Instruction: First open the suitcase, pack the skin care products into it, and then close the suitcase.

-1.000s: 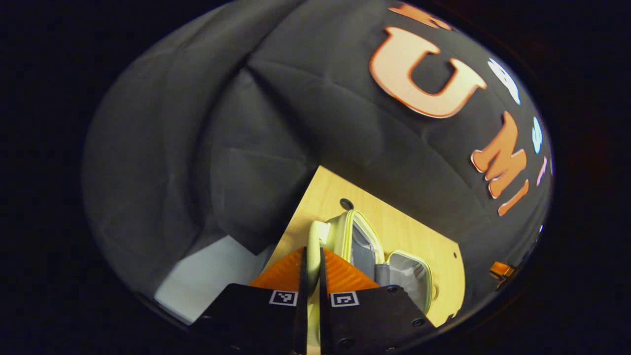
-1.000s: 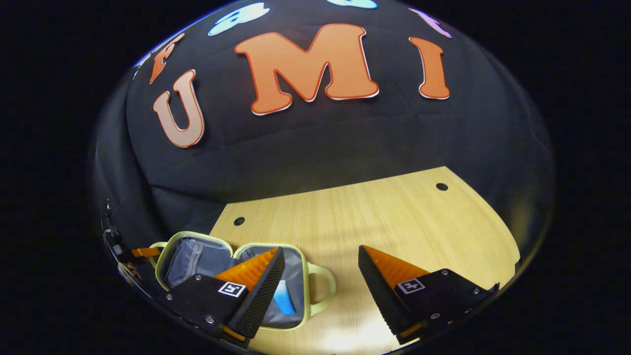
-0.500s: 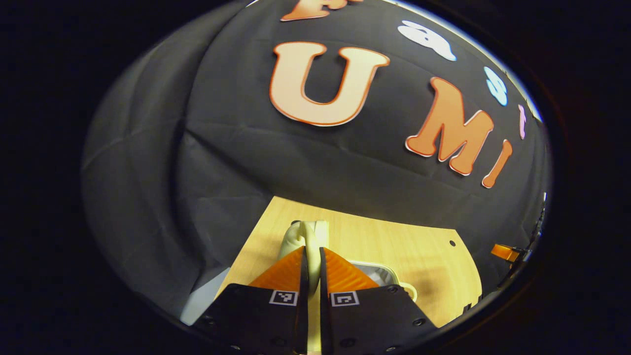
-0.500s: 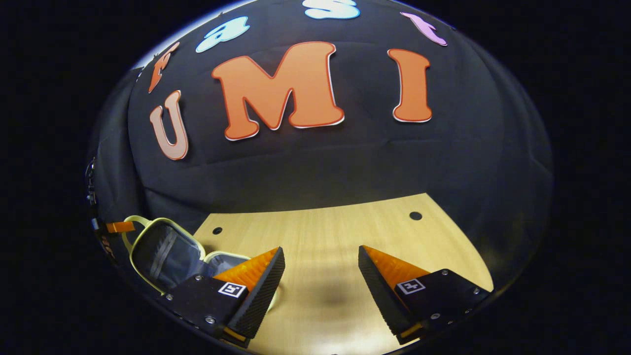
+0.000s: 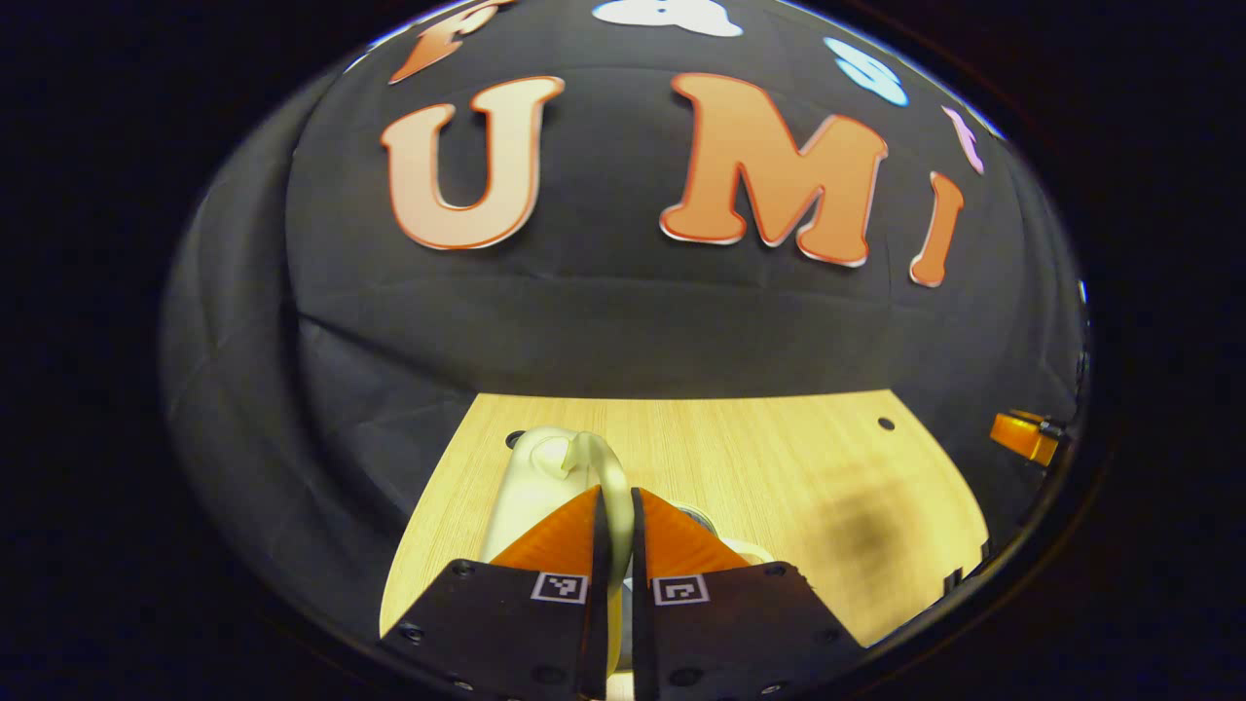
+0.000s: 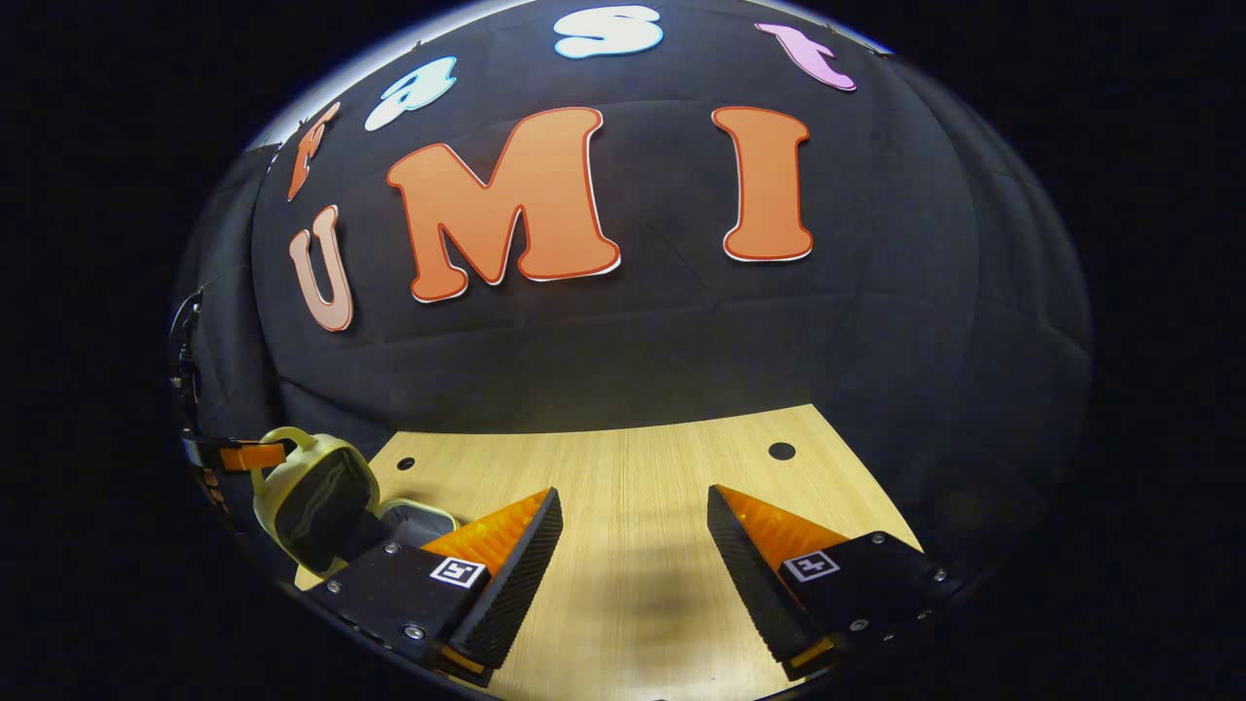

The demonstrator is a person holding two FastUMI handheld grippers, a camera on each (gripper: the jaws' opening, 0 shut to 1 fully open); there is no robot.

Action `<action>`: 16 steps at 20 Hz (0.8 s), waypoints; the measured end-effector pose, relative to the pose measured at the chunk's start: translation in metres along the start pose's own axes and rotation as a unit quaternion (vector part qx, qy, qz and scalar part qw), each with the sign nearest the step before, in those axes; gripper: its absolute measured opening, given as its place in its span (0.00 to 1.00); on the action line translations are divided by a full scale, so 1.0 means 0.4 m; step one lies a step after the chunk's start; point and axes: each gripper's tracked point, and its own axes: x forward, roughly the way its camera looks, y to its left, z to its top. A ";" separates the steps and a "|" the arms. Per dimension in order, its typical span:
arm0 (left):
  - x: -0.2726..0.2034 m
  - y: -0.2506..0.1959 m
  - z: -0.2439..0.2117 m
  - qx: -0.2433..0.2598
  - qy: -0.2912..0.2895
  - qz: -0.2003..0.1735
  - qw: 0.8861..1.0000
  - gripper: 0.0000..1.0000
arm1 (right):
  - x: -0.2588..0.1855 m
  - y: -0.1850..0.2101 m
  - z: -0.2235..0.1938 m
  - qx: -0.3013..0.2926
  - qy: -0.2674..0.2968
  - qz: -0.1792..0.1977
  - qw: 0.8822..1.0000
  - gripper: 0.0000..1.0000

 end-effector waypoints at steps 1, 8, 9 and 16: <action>0.018 -0.037 -0.008 0.018 0.005 0.004 1.000 0.10 | -0.005 -0.017 -0.003 0.000 0.001 0.000 1.000 0.96; 0.194 -0.292 -0.157 0.100 0.067 -0.019 0.992 0.10 | -0.031 -0.151 -0.043 -0.016 0.011 -0.024 1.000 0.96; 0.225 -0.321 -0.179 0.111 0.077 -0.022 0.991 0.10 | -0.032 -0.169 -0.046 -0.013 0.012 -0.028 0.999 0.96; 0.379 -0.355 -0.362 0.144 0.148 -0.018 0.978 0.10 | -0.046 -0.261 -0.085 -0.013 0.029 -0.047 0.998 0.96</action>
